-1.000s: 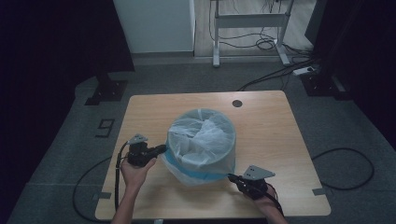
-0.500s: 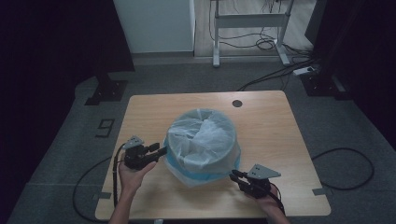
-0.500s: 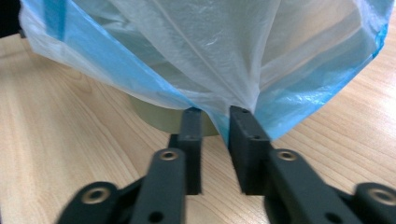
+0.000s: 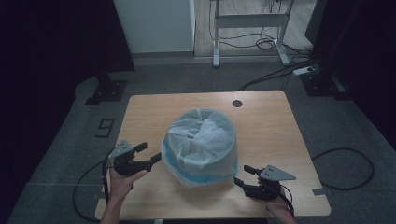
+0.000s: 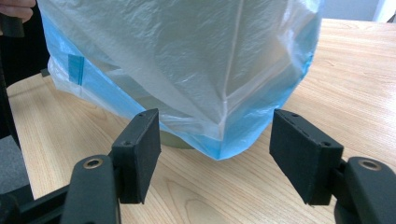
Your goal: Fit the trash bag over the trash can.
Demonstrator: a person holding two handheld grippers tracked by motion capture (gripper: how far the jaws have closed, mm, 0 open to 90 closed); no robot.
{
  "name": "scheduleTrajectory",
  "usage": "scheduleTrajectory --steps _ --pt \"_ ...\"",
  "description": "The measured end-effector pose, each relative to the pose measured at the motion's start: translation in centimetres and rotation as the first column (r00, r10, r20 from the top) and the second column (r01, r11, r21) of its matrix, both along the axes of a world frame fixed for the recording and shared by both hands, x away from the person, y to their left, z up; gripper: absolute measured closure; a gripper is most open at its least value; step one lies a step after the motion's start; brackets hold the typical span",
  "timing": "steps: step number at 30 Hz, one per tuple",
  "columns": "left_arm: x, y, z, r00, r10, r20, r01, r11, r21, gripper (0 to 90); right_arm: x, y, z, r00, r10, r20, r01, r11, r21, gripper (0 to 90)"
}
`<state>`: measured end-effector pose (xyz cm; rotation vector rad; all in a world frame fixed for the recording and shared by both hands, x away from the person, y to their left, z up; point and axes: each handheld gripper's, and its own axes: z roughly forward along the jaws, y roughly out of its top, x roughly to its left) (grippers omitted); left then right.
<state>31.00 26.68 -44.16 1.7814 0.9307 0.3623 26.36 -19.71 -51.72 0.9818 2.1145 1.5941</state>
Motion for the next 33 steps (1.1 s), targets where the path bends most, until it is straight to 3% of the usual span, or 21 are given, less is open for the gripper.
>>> scheduleTrajectory --steps 2,7,17,25,29,33 --pt "0.0 0.0 0.1 0.9998 -0.019 0.000 0.019 0.9994 -0.028 14.3 0.1 -0.2 -0.1 0.9999 -0.013 0.000 0.013 1.000 0.005 32.6" --pt "0.2 -0.4 0.7 0.9991 -0.039 0.016 0.039 0.9991 -0.017 13.0 0.2 -0.7 -0.4 0.9992 -0.037 -0.012 0.037 0.999 0.018 32.6" --pt "0.7 0.5 2.3 0.9935 -0.106 0.043 0.108 0.9929 -0.050 14.5 0.3 -2.4 -0.2 0.9979 -0.058 -0.028 0.059 0.997 0.050 31.9" --pt "2.1 0.1 4.7 0.9749 -0.212 0.069 0.216 0.9743 -0.064 17.6 0.4 -2.9 -0.2 0.9974 -0.064 -0.034 0.066 0.996 0.063 31.6" --pt "2.8 -0.7 5.9 0.9665 -0.241 0.088 0.245 0.9687 -0.039 20.1 0.4 -3.2 -0.3 0.9969 -0.071 -0.035 0.073 0.995 0.069 31.6" --pt "3.5 -1.8 6.7 0.9572 -0.278 0.081 0.280 0.9598 -0.019 20.8 0.4 -3.5 -0.4 0.9965 -0.073 -0.040 0.076 0.995 0.068 31.6"
